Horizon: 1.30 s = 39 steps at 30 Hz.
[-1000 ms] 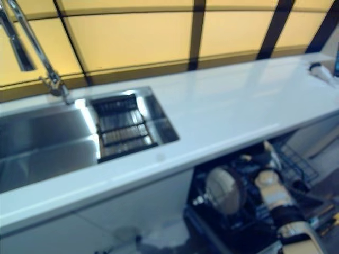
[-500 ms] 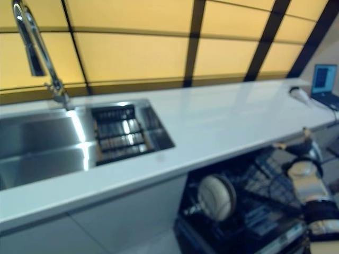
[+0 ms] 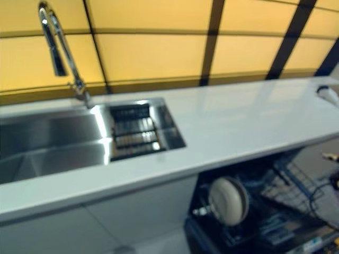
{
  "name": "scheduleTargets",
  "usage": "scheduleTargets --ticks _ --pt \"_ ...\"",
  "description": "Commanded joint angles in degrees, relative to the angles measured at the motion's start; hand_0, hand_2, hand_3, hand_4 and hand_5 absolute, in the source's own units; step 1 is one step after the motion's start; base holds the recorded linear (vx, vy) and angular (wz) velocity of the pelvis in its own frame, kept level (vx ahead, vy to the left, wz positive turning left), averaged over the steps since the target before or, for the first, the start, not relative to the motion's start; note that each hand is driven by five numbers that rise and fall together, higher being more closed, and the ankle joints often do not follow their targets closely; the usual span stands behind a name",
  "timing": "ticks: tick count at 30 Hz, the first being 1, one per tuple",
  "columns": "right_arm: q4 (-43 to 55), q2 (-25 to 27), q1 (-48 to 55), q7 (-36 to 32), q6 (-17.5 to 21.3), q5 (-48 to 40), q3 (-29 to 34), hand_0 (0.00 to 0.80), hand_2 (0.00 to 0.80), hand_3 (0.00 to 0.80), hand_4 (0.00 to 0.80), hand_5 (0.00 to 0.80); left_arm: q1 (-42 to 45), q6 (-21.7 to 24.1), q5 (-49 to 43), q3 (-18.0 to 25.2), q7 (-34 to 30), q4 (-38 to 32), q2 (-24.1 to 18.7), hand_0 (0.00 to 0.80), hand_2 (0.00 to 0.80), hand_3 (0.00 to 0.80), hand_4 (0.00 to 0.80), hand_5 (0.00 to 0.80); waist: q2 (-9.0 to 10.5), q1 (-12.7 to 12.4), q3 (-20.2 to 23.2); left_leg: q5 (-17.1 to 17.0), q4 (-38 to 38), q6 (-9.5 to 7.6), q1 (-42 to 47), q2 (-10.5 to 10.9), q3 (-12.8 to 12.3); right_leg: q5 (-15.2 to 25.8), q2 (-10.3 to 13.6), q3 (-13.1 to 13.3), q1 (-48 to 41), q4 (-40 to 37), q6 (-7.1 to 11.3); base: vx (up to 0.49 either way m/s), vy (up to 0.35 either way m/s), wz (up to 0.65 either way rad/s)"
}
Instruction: Take plates into dishwasher
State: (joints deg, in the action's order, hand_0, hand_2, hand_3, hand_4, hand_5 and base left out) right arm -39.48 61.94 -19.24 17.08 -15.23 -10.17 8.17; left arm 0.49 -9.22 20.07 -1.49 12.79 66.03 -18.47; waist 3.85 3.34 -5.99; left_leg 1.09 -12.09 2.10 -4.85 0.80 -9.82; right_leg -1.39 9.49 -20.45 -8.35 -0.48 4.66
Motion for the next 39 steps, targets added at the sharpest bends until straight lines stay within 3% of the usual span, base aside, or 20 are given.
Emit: scheduleTargets --ticks 1,7,11,12,13,15,19,24,26,29,32,38,39 --pt "-1.65 4.21 -3.87 1.34 3.54 -0.68 1.48 0.0 0.0 0.0 0.0 0.0 -6.03 -0.84 1.35 -3.09 -2.24 1.94 0.14 0.0 0.0 0.0 0.0 0.0 2.38 -1.61 0.59 2.8 2.56 2.8 10.07 -1.77 -1.08 5.33 -6.74 3.13 7.01 -2.61 -2.01 -0.205 0.024 0.72" --pt "-8.22 5.45 -10.91 -0.23 3.34 2.77 -3.73 0.0 0.0 0.0 0.0 0.0 -5.19 -0.35 -0.43 -6.51 -4.56 4.88 2.39 0.0 0.0 0.0 0.0 0.0 2.09 -1.51 1.97 6.33 10.74 1.41 14.57 1.1 -1.35 9.37 -5.94 1.0 10.88 -3.39 0.69 -0.254 0.031 0.28" --pt "-7.92 5.61 -11.95 -0.69 1.22 3.57 -4.87 0.0 0.0 0.0 0.0 0.0 -5.29 -0.11 -1.58 -7.57 -4.16 4.87 1.77 0.0 0.0 0.0 0.0 0.0 1.9 -0.25 1.64 5.62 13.31 0.77 15.75 1.63 -1.72 12.7 -4.97 0.67 14.22 -3.33 2.74 -0.22 0.069 -0.07" --pt "-8.27 5.44 -10.96 -0.7 1.31 2.71 -3.99 0.0 0.0 0.0 0.0 0.0 -6.19 -0.98 -1.54 -8.33 -3.35 4.61 1.05 0.0 0.0 0.0 0.0 0.0 1.82 1.01 1.16 4.99 14.72 0.43 16.5 1.66 -2.08 14.79 -4.36 0.83 16.21 -3.25 3.97 -0.201 0.072 0.05" --pt "-8.74 5.22 -9.74 -0.78 1.61 2.65 -2.96 0.0 0.0 0.0 0.0 0.0 -6.54 -1.32 -1.96 -8.35 -3.19 4.68 0.68 0.0 0.0 0.0 0.0 0.0 1.77 1.73 0.9 4.78 15.11 0.2 16.74 1.67 -1.78 15.8 -4.01 1.89 17.2 -3.16 4.65 -0.255 0.074 0.1" --pt "-8.51 4.09 -5.4 -0.5 2.14 3.23 -0.38 0.0 0.0 0.0 0.0 0.0 -7.24 -1.67 -1.9 -8.21 -2.24 4.94 -0.04 0.0 0.0 0.0 0.0 0.0 1.8 3.45 0.06 4.44 15.32 -0.48 16.99 1.63 0.11 18.52 -3.3 6.93 19.89 -1.32 6.22 -0.172 0.008 0.09" --pt "-8.24 2.45 3.04 -1.97 3.2 0.26 5.71 0.0 0.0 0.0 0.0 0.0 -7.5 -3.31 -2.95 -6.71 -2.4 6.52 -2.27 0.0 0.0 0.0 0.0 0.0 1.53 3.79 0.38 2.81 15.75 -1.24 15.81 -0.18 0.01 18.3 -0.51 11.58 18.9 3.7 6.08 -0.263 -0.098 0.32" --pt "-8.31 -2.38 5.45 -2.76 5.35 -1.94 5.64 0.0 0.0 0.0 0.0 0.0 -5.87 -4.64 -2.19 -5.34 -3.19 7.89 -2.94 0.0 0.0 0.0 0.0 0.0 0.33 0.34 1.05 2.45 12.36 -1.41 12.29 -3.29 -1.35 13.95 3.61 13.34 12.8 10.35 4.33 -0.331 -0.18 0.02" --pt "-5.89 -5.61 5.26 -1.17 4.1 -1.94 3.74 0.0 0.0 0.0 0.0 0.0 -4.86 -4.32 -0.89 -4.65 -2.43 7.73 -2.81 0.0 0.0 0.0 0.0 0.0 -0.02 -1.16 1.53 2.7 9.42 -1.73 9.97 -4.98 -2.08 12.83 5.96 13.78 10.78 13.51 3.61 -0.313 -0.211 -0.27" --pt "-4.67 -9.89 4.21 0.45 2.41 -2.18 1.85 0.0 0.0 0.0 0.0 0.0 -5.48 -4.39 0.35 -3.99 -0.94 6.95 -2.42 0.0 0.0 0.0 0.0 0.0 0.93 -2.95 1.81 4.35 5.72 -2.13 7.84 -6.05 -3.51 10.98 8.71 12.89 7.3 12.27 4.36 -0.228 -0.274 -0.52" --pt "-6.59 -12.83 3.77 0.65 1.96 -4.53 0.78 0.0 0.0 0.0 0.0 0.0 -5.97 -3.77 0.22 -3.68 -0.05 7.15 -2.31 0.0 0.0 0.0 0.0 0.0 1.7 -4.6 1.58 4.61 4.03 -1.58 6.78 -7.24 -4.12 7.31 8.03 9.43 5.09 9.31 4.84 -0.154 -0.263 -0.56" --pt "-10.25 -17.29 6.53 -4.78 -0.04 -10.38 1.28 0.0 0.0 0.0 0.0 0.0 -6.71 -2.07 0.1 -5.07 -0.66 7.03 -1.12 0.0 0.0 0.0 0.0 0.0 1.59 -4.43 0.73 1.88 7.94 -0.3 7.98 -8.81 -4.34 5.66 6.38 8.3 4.82 7.34 5.85 -0.105 -0.189 -0.41" --pt "-11.41 -19.01 7.78 -6.83 0.0 -14.75 2.14 0.0 0.0 0.0 0.0 0.0 -6.6 -1.2 0.12 -5.42 -0.67 7.21 -0.96 0.0 0.0 0.0 0.0 0.0 1.48 -4.18 0.47 1.18 9.21 -0.09 8.47 -9.06 -4.37 5.13 6.09 7.82 4.8 6.88 6.01 -0.091 -0.168 0.17"
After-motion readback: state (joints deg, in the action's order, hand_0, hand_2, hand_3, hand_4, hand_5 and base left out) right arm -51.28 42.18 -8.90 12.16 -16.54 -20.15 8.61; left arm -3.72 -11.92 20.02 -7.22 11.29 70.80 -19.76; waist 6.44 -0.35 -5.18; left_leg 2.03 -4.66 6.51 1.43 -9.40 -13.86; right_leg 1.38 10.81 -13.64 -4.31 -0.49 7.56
